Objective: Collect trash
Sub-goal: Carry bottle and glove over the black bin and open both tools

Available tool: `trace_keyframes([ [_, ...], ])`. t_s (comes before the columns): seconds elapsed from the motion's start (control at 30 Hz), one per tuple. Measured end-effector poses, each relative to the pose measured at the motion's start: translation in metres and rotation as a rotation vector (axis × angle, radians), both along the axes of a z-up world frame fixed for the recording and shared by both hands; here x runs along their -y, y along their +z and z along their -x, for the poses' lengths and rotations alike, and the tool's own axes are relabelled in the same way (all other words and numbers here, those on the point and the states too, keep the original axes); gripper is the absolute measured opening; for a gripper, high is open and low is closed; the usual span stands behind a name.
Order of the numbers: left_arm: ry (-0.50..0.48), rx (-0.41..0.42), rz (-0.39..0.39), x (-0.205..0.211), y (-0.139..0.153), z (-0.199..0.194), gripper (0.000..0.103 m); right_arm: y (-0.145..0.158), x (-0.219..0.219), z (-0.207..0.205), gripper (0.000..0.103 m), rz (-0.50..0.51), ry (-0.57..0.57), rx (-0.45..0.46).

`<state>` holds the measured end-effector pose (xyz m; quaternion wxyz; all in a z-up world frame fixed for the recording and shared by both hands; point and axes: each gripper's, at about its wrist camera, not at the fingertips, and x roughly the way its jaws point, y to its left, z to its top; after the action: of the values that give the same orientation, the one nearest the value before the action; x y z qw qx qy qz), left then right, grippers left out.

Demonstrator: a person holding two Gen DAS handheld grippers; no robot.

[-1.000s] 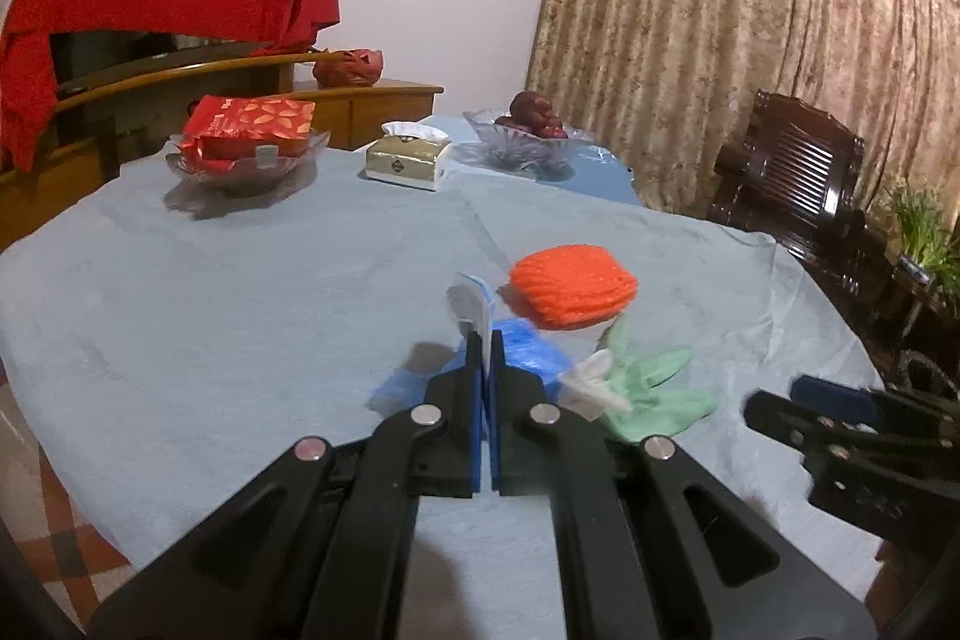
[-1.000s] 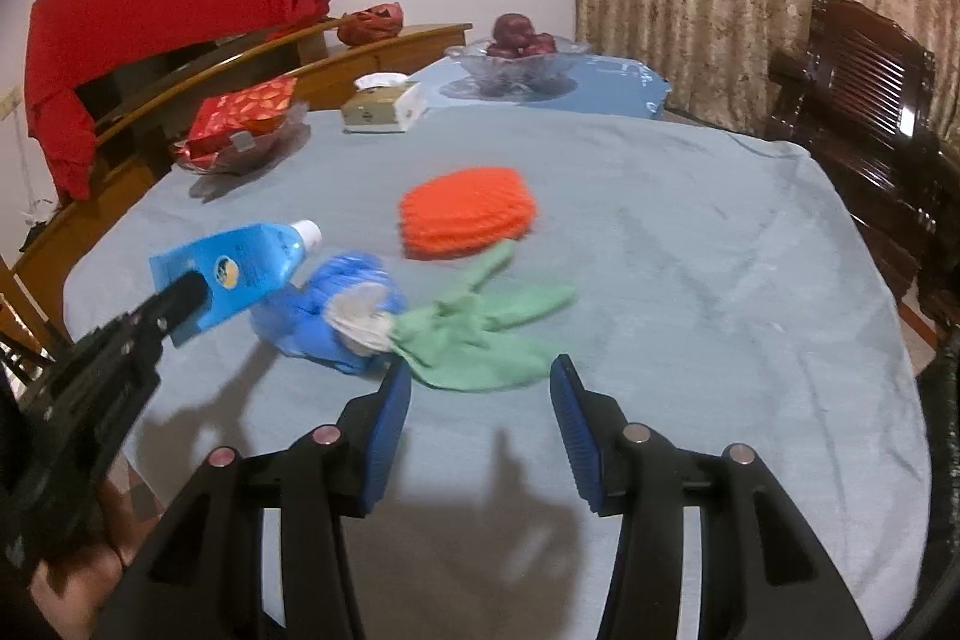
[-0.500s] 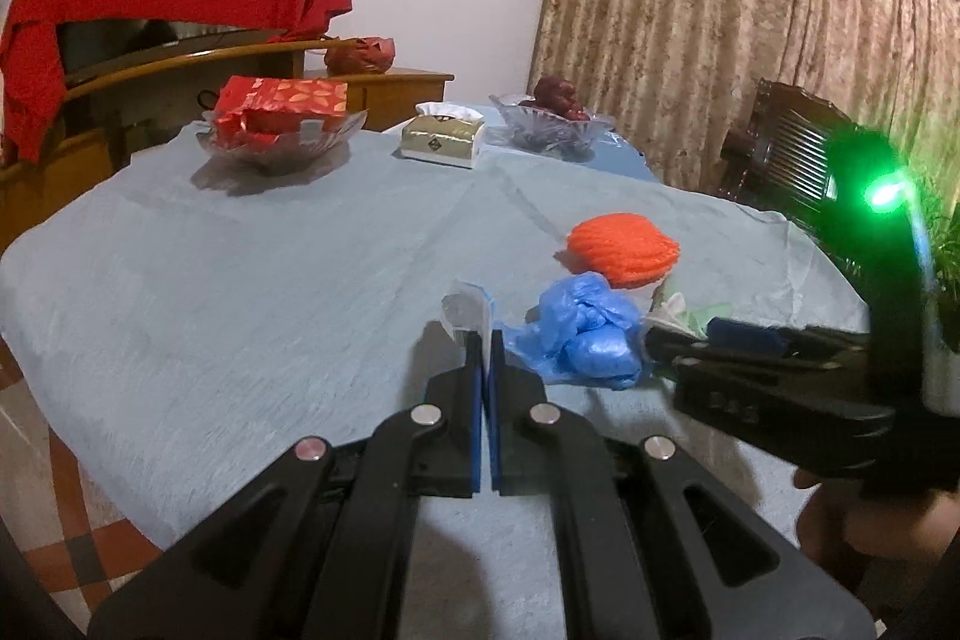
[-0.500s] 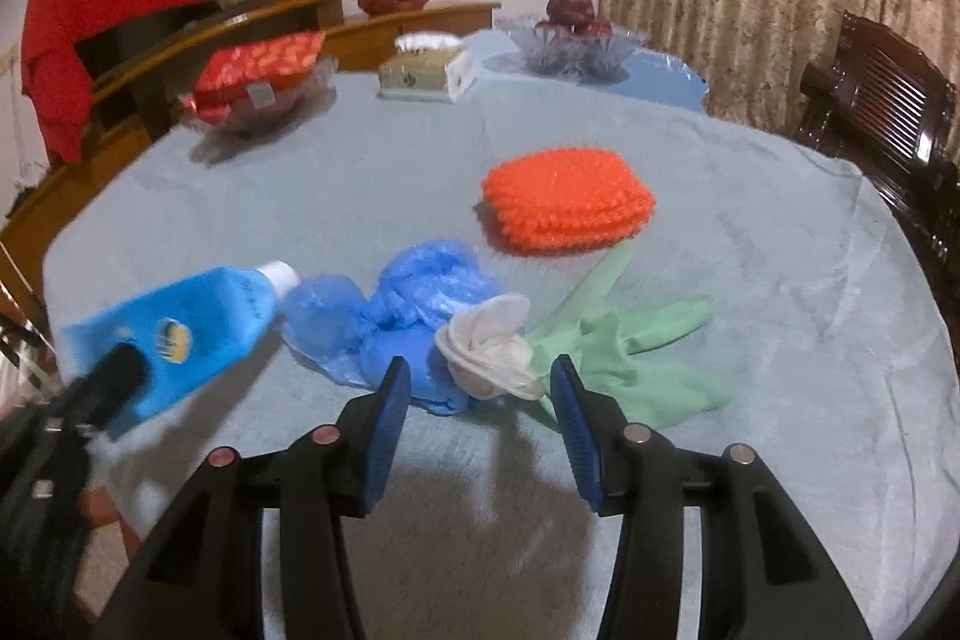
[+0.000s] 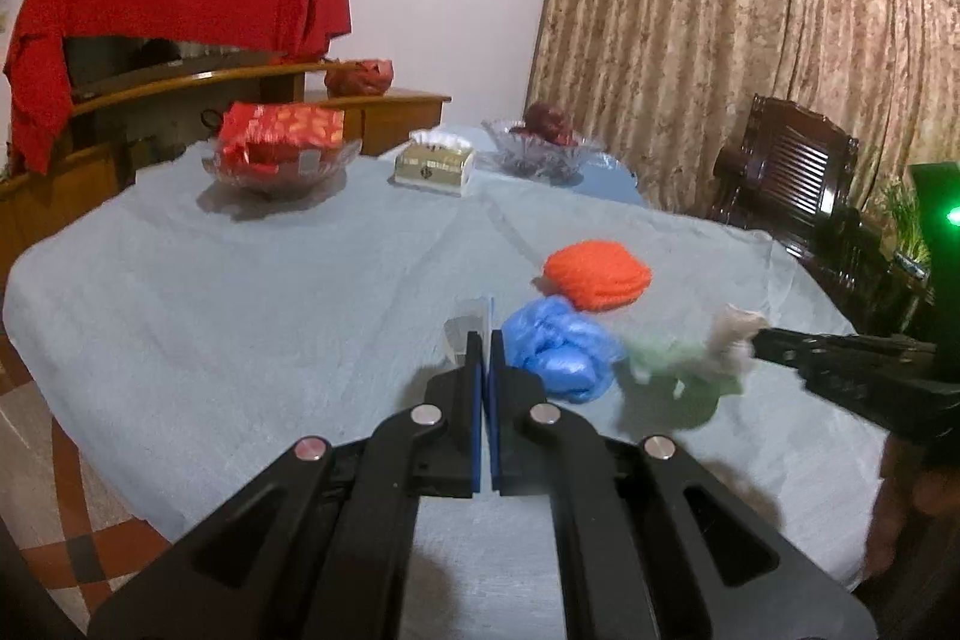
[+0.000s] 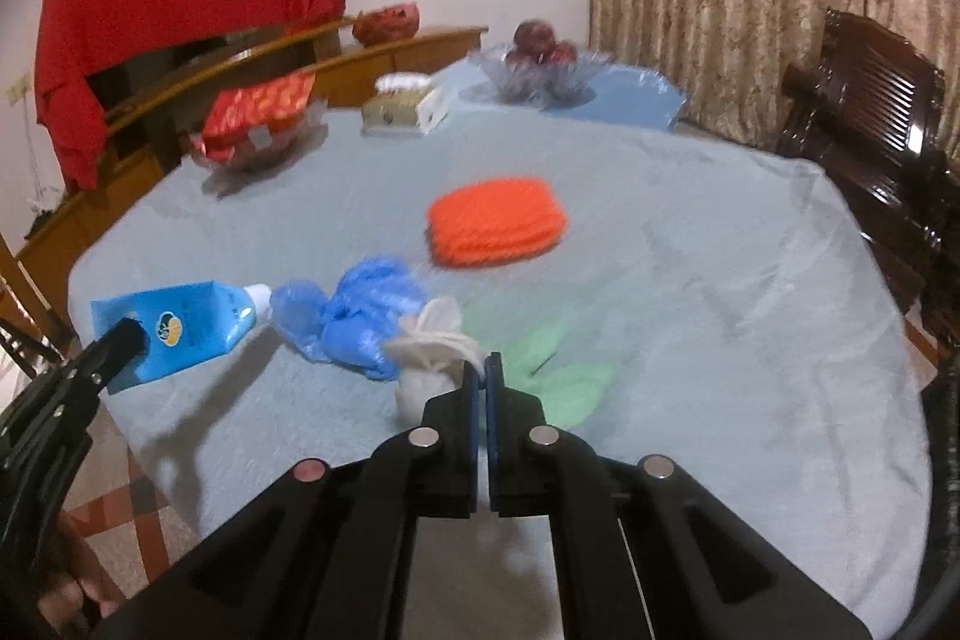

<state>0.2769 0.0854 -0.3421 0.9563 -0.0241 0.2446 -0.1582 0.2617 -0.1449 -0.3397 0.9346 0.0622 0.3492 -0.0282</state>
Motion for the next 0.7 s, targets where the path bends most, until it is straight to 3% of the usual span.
trace_keyframes([
  [0.37, -0.106, 0.037, 0.000, 0.063, 0.033, 0.037, 0.001, 0.057, 0.087, 0.076, 0.002, -0.030, -0.099, 0.098],
  [0.7, -0.344, 0.050, 0.016, 0.193, 0.047, 0.074, 0.001, 0.068, 0.195, 0.149, 0.002, -0.020, -0.287, 0.117],
])
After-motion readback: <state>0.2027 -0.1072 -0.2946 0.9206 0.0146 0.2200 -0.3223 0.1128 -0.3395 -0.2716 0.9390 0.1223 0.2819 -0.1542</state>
